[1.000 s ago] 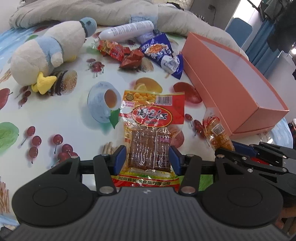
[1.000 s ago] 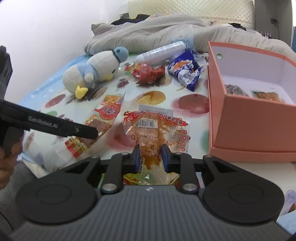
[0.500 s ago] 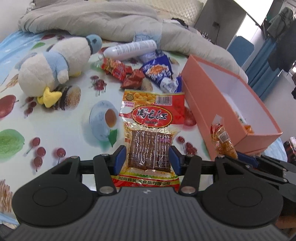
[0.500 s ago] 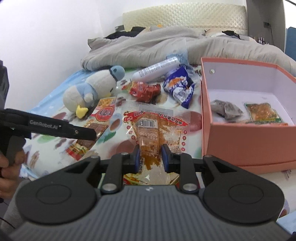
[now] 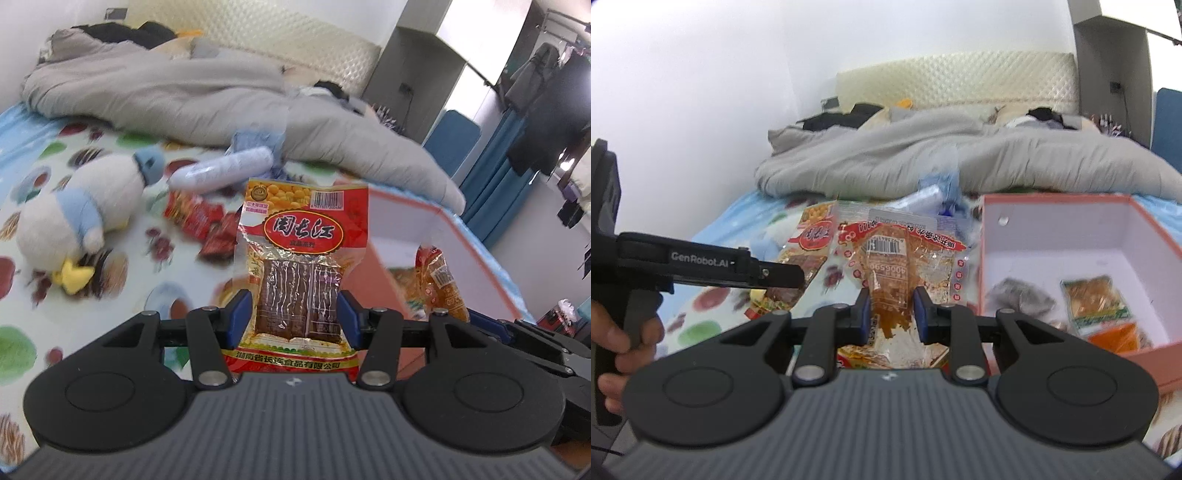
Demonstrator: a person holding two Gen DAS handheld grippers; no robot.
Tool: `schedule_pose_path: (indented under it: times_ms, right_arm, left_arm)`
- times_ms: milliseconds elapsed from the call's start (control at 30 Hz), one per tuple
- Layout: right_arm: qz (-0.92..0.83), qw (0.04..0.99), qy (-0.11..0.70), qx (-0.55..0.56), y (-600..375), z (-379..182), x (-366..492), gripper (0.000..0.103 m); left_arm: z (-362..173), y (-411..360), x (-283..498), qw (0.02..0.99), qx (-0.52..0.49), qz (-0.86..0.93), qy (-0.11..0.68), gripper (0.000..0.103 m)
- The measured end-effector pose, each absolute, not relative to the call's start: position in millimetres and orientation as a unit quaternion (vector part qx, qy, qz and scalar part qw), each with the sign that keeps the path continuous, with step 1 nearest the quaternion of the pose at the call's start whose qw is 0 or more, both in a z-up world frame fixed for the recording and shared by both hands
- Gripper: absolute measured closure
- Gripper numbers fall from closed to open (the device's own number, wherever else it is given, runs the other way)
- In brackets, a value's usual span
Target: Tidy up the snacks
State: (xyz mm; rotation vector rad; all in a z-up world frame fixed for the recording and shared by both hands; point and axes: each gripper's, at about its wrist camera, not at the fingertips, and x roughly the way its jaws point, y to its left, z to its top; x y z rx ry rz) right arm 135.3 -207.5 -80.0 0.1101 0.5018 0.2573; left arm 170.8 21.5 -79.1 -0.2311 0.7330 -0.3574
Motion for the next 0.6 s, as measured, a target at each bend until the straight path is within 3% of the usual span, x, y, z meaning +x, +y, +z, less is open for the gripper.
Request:
schedule_pose_path:
  times_ms: [600]
  right_arm:
    - [0.041, 0.979, 0.191, 0.051, -303.3, -10.2, 180.0, 0.076]
  left_arm:
    - [16.3, -92.9, 232.6, 0.914, -0.104, -0.249, 0.302, 0.046]
